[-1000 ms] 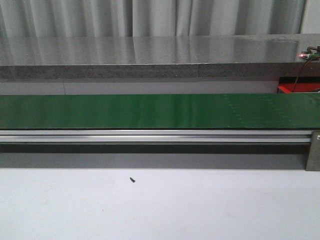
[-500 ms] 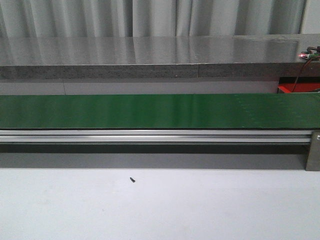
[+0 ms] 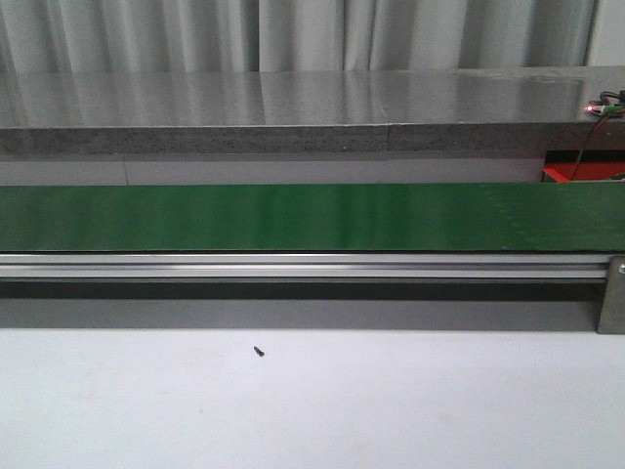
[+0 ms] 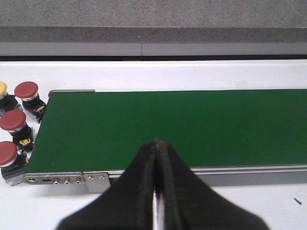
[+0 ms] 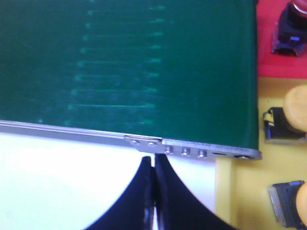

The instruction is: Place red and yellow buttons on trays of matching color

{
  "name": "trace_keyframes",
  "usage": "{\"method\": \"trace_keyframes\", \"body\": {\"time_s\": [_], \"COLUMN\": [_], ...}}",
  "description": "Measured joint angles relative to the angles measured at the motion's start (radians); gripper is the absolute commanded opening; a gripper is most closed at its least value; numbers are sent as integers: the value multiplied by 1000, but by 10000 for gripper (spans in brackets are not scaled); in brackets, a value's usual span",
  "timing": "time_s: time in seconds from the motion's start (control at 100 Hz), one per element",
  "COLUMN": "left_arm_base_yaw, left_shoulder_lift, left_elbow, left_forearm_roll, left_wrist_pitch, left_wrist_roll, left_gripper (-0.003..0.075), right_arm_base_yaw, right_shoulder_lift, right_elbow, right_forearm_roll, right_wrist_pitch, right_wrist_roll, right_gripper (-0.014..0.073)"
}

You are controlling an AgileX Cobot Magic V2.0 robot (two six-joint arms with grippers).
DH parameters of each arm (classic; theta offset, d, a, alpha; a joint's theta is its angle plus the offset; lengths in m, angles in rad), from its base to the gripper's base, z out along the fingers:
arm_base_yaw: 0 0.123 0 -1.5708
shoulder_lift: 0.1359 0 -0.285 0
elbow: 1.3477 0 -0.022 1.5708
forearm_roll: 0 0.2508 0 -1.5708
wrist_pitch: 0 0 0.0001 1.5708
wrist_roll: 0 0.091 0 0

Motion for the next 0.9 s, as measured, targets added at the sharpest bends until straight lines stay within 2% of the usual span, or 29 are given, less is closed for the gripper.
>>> {"method": "trace_keyframes", "body": {"time_s": [0.36, 0.7, 0.85, 0.9], "left_arm_base_yaw": [0, 0, 65, 99], "left_shoulder_lift": [0, 51, 127, 159], "left_elbow": [0, -11, -68, -92], "left_forearm_roll": [-2, -4, -5, -5], "left_wrist_pitch": [-35, -39, -39, -39], "left_wrist_roll": [0, 0, -10, -15], "left_gripper": [-20, -20, -15, 8], "right_arm_base_yaw": [126, 145, 145, 145], "right_shoulder_lift": [-143, -353, -381, -381], "right_elbow": [24, 165, 169, 169], "right_forearm_roll": [0, 0, 0, 0], "right_wrist_pitch": [-3, -83, -95, -97], "right_wrist_roll": [0, 2, 2, 2], "right_gripper": [-113, -113, -113, -113]}}
